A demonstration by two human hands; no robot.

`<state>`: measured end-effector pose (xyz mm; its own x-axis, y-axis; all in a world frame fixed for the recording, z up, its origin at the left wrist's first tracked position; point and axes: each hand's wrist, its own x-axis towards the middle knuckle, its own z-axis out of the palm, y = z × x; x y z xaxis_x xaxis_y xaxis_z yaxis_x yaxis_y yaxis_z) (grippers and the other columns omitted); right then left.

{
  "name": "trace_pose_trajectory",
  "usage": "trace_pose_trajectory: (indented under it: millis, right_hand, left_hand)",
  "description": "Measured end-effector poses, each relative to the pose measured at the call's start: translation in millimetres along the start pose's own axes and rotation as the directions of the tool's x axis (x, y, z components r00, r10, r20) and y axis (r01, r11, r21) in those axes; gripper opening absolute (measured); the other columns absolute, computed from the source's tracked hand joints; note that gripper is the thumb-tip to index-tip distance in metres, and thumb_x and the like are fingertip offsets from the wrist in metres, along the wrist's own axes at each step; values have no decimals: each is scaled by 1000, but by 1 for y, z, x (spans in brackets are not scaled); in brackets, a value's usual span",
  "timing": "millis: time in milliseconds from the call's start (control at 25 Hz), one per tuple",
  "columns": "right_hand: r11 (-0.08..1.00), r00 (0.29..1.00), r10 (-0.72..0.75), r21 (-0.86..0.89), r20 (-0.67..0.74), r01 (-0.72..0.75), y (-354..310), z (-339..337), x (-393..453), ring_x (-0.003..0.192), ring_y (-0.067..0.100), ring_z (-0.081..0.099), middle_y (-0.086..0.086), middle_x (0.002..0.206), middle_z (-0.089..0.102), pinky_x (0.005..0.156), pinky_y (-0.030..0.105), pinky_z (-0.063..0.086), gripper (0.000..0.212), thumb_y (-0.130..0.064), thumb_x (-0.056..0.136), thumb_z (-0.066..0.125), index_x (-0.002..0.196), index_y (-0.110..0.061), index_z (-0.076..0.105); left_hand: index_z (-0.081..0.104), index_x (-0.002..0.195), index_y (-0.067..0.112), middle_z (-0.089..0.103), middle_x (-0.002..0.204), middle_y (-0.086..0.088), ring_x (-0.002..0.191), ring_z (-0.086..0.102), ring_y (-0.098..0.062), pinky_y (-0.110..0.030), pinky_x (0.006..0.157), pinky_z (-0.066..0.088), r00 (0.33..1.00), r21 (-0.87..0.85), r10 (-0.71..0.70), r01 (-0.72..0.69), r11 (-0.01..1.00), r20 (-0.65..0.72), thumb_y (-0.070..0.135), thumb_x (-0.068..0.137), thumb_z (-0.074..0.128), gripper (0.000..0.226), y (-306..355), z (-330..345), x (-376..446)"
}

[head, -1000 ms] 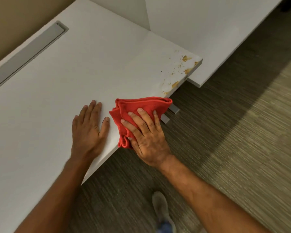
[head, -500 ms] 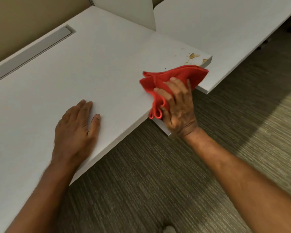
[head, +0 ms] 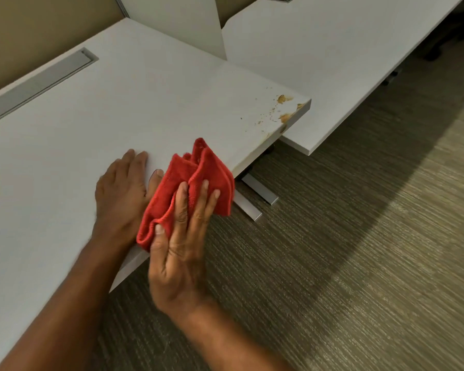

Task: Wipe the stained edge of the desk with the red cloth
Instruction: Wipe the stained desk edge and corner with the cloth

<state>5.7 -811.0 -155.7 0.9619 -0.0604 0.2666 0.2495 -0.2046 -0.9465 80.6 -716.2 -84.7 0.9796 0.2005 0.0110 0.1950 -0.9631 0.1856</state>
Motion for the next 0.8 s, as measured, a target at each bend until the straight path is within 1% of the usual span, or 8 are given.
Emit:
trace_pose_trajectory:
  millis: [80, 200, 240, 360, 520, 600, 720, 800]
  right_hand:
    - [992, 995, 92, 92, -40, -88, -17, 8, 2, 161, 22, -24, -4, 174, -23, 124, 25, 13, 67, -43, 111, 28, 167, -30, -5]
    - [990, 987, 95, 113, -127, -80, -15, 3, 21, 161, 19, -24, -5, 173, -26, 120, 3, 0, 68, -36, 111, 34, 167, -27, -4]
    - [990, 981, 105, 115, -162, -87, -12, 1, 29, 160, 17, -24, -6, 173, -27, 120, 2, -1, 69, -33, 112, 36, 167, -25, -3]
    - [980, 951, 177, 134, -254, -146, -5, -6, 52, 159, 9, -24, -15, 170, -31, 125, 15, 5, 69, -29, 111, 38, 167, -27, -2]
    - [965, 916, 250, 159, -313, -209, -15, -3, 63, 157, 0, -26, -22, 167, -33, 122, 14, 7, 69, -32, 111, 35, 166, -36, -6]
    - [949, 896, 306, 176, -322, -260, -21, -3, 69, 156, -2, -26, -24, 166, -35, 127, 25, 7, 69, -34, 110, 34, 164, -40, -9]
    - [939, 876, 341, 94, -342, -330, -20, -19, 90, 160, 5, -19, -19, 167, -34, 133, 41, 6, 69, -36, 111, 33, 164, -39, -10]
    - [938, 859, 345, 111, -378, -328, -10, -40, 116, 163, 17, -5, -13, 169, -27, 132, 53, 15, 69, -33, 111, 37, 165, -33, -5]
  left_hand:
    - [22, 162, 18, 15, 172, -10, 158, 12, -30, -51, 128, 8, 1000, 9, 22, -22, 1000, 7, 63, 90, 13, 85, 8, 1, 11]
    - [18, 163, 20, 12, 172, -7, 159, 9, -27, -49, 129, 6, 999, 1, 41, -41, 999, 16, 67, 90, 11, 87, 8, 6, 16]
    - [17, 163, 21, 11, 173, -6, 159, 8, -26, -49, 129, 6, 999, 4, 47, -47, 999, 11, 68, 91, 11, 87, 6, 8, 16]
    - [18, 163, 21, 14, 172, -5, 159, 11, -25, -49, 129, 8, 998, 9, 51, -51, 999, -29, 67, 93, 12, 84, 5, 11, 16]
    - [20, 162, 22, 17, 172, -5, 159, 13, -26, -49, 129, 9, 997, 5, 59, -59, 998, -49, 67, 94, 13, 82, 4, 13, 16]
    - [20, 162, 22, 17, 172, -5, 159, 13, -26, -49, 129, 10, 997, 12, 61, -61, 998, -51, 66, 95, 13, 81, 3, 13, 17]
    - [20, 162, 22, 17, 171, -5, 158, 14, -25, -50, 129, 11, 997, 14, 68, -68, 998, -45, 65, 95, 12, 81, 3, 13, 17]
    - [20, 162, 22, 17, 172, -4, 158, 14, -25, -50, 129, 11, 997, 9, 71, -70, 997, -43, 66, 95, 11, 80, 3, 13, 16]
